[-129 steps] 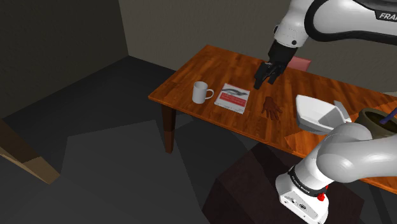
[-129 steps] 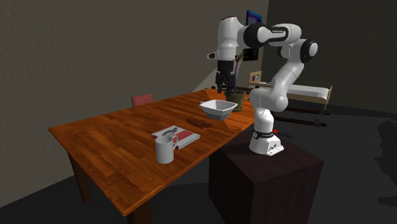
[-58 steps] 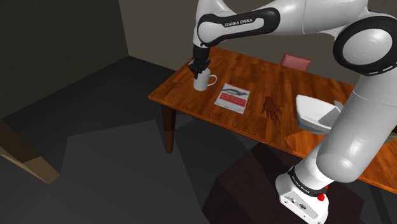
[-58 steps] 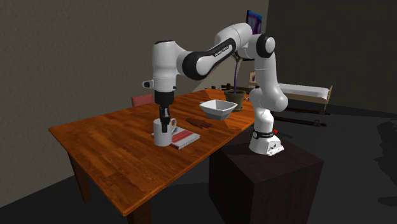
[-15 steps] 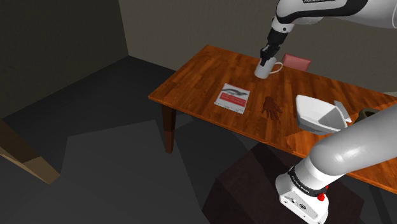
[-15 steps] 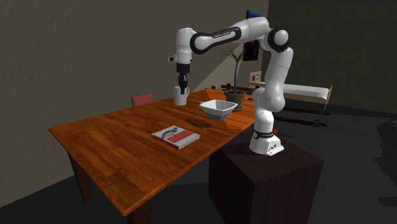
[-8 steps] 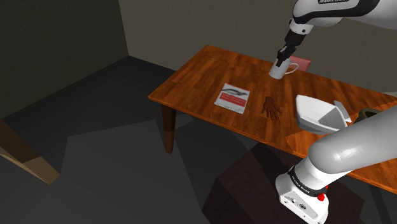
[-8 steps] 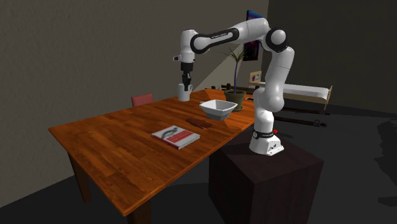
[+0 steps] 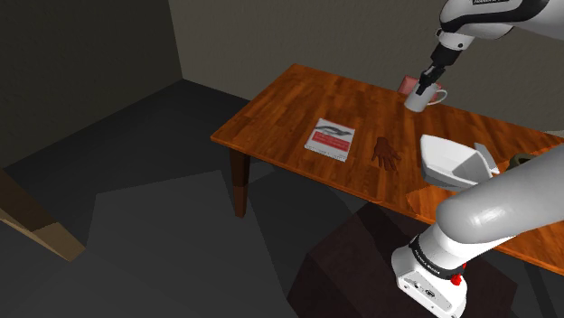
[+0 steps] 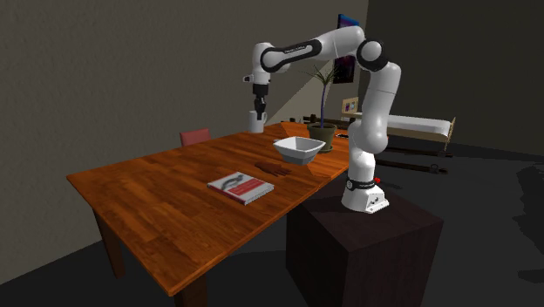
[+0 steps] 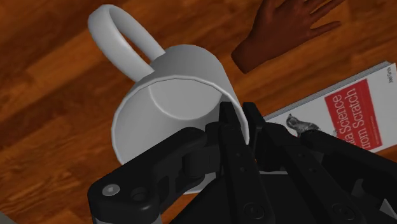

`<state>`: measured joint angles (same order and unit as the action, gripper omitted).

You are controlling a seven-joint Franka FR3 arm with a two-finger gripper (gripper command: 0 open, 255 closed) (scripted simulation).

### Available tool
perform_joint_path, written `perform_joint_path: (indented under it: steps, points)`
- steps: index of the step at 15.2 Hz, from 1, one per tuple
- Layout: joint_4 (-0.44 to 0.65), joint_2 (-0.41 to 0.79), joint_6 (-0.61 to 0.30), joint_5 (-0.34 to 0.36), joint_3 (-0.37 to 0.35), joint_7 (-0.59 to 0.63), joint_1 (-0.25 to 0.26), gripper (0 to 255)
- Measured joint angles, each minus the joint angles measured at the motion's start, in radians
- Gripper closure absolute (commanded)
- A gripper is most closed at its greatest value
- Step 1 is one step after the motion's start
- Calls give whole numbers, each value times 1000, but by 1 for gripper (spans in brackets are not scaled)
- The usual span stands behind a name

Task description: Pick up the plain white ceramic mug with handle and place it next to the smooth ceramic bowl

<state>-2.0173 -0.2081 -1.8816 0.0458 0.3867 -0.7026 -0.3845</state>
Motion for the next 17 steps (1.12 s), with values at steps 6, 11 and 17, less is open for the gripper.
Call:
perform_joint_path:
  steps: [6,11,17]
  points:
    - [90,91,7,-34,104,-172,-56,255]
    - [76,125,-37,-50,124,-211,-67,255]
    - [8,138,-116,-57,130,-224,-70,255]
